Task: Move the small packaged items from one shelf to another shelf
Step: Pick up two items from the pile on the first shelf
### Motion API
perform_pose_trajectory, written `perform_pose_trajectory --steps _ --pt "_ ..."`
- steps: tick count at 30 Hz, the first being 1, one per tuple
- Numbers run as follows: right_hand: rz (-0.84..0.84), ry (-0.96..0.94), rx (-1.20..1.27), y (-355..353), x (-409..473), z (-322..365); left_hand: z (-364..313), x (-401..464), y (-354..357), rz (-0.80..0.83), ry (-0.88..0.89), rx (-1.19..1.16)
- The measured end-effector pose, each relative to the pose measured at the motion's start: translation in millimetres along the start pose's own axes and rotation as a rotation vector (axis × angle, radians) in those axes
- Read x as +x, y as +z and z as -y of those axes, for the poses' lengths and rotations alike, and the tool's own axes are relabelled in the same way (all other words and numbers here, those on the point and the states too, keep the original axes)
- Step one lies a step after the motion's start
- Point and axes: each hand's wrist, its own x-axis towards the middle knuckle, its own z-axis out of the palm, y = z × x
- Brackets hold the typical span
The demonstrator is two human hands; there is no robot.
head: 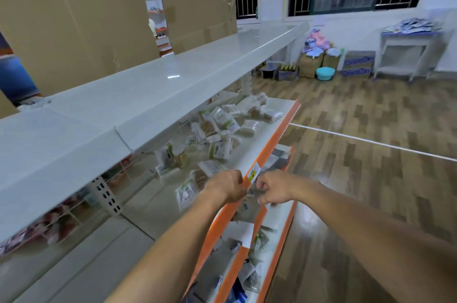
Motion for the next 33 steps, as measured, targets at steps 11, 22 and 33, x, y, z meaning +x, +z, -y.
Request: perform_pose_trajectory --steps 11,22,33 --pt "-0.009 -0.040 -0.017 -46 89 -29 6 93 -18 -0.007 -0.042 -0.020" --pt "0.080 -0.263 -0.136 -91 179 -59 5 168 -17 -0.071 -0.261 -0.139" --pt "-0.120 -0.600 -0.202 -94 231 -46 15 158 -10 -0.531 -0.593 -0.336"
